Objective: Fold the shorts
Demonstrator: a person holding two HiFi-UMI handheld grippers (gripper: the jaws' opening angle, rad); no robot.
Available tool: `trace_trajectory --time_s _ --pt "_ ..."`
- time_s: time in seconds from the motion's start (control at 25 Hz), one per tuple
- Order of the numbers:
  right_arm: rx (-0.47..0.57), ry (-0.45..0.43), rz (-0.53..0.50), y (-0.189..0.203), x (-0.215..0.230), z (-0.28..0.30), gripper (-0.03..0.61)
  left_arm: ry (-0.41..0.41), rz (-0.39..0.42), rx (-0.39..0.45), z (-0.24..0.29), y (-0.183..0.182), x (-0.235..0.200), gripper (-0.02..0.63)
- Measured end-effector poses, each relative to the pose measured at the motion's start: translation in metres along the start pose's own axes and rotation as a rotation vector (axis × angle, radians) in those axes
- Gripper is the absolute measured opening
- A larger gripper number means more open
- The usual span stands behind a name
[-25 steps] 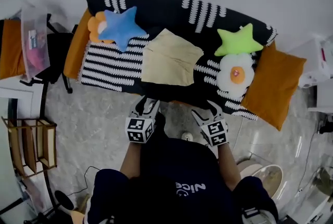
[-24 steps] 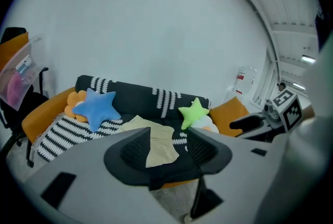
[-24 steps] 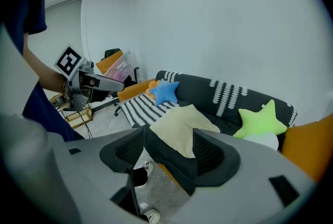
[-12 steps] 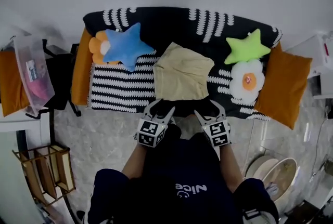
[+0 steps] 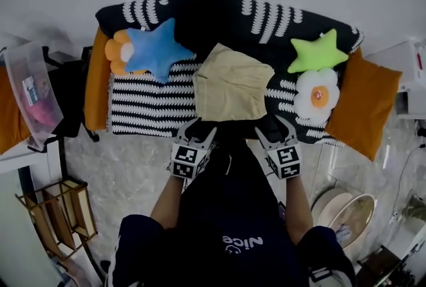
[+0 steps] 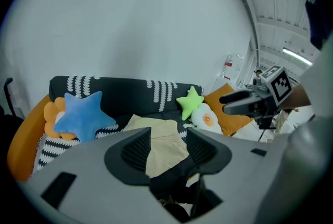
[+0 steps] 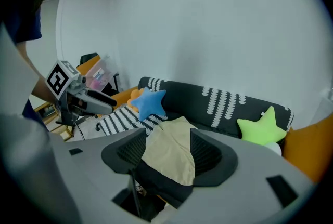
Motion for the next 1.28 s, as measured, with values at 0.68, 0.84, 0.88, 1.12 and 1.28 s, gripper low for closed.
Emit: trace_trajectory --time_s 0.68,0.84,0.88,1.12,1.28 --pt "-0.249 -0.124 -0.216 0.086 0.049 0.122 0.249 -0.039 -0.003 -0.260 0.133 0.060 -0.039 0.204" --pt "-0.323 -0.174 -0.268 0.117 0.054 0.161 0.239 -0.036 0.075 -0.314 0.167 0.075 -0.049 0.204" --pt "-0.342 -0.181 -0.285 0.125 0.056 0.170 0.238 -0.034 0.095 -0.336 0.175 0.081 -0.053 0.204" --pt "-0.457 -0.194 -0.433 0.185 0.070 0.217 0.215 -0.025 0.182 -0.521 0.219 0.147 -0.089 0.204" --pt "-0.520 -0.188 -0.469 0.221 0.077 0.235 0.215 -0.010 0.104 -0.613 0.240 0.184 -0.103 0.198"
Point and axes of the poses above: the fingertips, and each gripper's own axes: z forward along the fingers, x to its right, y out of its underside, the point moved 1 cm from there along -z, backward along the fingers, and after that the axes turned 13 degrees about -x, right-handed, at the moved point
